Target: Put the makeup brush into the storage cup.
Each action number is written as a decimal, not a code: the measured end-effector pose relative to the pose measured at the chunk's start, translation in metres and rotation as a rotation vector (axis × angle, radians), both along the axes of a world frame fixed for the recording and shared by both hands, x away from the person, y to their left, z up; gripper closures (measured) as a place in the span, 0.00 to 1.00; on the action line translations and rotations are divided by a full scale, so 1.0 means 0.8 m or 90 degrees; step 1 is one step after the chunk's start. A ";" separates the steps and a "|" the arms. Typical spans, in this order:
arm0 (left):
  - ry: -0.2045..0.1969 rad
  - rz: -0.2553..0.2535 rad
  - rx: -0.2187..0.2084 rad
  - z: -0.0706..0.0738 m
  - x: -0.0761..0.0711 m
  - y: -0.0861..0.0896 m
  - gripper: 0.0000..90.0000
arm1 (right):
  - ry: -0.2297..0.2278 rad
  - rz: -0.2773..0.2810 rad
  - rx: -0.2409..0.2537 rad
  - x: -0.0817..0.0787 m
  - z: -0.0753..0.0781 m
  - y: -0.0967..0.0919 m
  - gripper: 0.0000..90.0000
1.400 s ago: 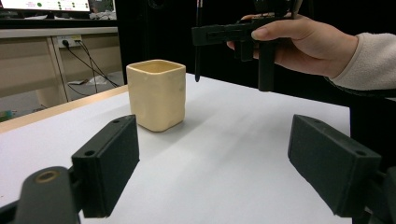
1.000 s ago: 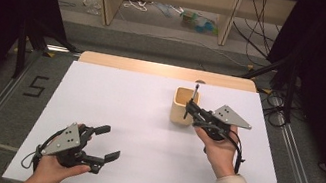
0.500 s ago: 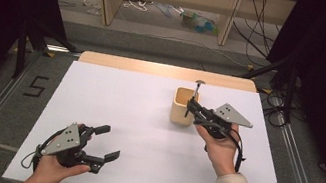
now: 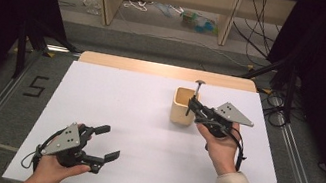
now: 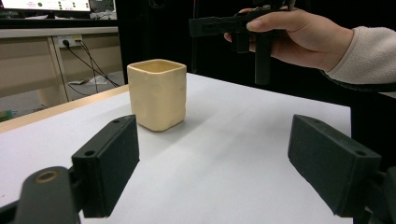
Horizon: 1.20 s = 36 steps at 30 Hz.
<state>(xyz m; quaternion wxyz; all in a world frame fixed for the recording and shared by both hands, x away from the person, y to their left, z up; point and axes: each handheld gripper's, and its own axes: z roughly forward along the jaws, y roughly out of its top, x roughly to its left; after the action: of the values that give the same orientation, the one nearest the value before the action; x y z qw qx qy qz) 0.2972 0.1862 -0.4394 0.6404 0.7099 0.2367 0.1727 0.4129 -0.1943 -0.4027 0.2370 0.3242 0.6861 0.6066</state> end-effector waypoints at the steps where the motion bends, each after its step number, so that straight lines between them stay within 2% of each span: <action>1: 0.000 0.000 0.000 0.000 0.000 0.000 0.18 | -0.004 0.000 -0.003 0.000 0.001 -0.001 0.93; 2: 0.001 0.000 -0.001 0.000 0.000 0.000 0.18 | -0.006 -0.004 0.005 0.001 0.000 0.000 0.93; 4: 0.001 0.000 -0.001 0.000 0.000 0.000 0.18 | -0.002 -0.001 -0.003 0.001 0.002 -0.001 0.93; 11: 0.000 0.000 -0.001 0.000 0.000 0.000 0.18 | -0.010 -0.008 0.005 0.004 0.002 0.000 0.93; 12: 0.000 0.000 -0.001 0.000 0.000 0.000 0.18 | -0.003 -0.003 -0.004 0.003 0.003 -0.001 0.93; 16: 0.001 0.000 -0.001 0.000 0.000 0.000 0.18 | 0.002 -0.003 0.002 0.004 0.003 0.000 0.93; 28: 0.001 0.000 -0.002 0.000 0.000 0.000 0.18 | 0.000 -0.008 0.001 0.007 0.006 -0.001 0.93; 31: 0.001 0.000 -0.001 0.000 0.000 0.000 0.18 | -0.011 -0.014 0.005 0.009 0.006 -0.001 0.93; 32: 0.002 -0.001 -0.001 0.000 0.000 0.000 0.18 | -0.010 -0.012 0.008 0.009 0.006 0.000 0.93; 33: 0.001 0.000 -0.001 0.000 0.000 0.000 0.18 | -0.002 -0.012 -0.002 0.009 0.008 -0.002 0.93; 36: 0.001 -0.001 -0.001 0.000 0.000 0.000 0.18 | -0.001 -0.012 0.007 0.010 0.008 -0.001 0.93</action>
<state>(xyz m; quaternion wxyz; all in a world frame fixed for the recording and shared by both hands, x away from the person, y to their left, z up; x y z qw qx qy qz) 0.2973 0.1858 -0.4396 0.6411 0.7095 0.2372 0.1713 0.4205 -0.1954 -0.3960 0.2412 0.3313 0.6797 0.6083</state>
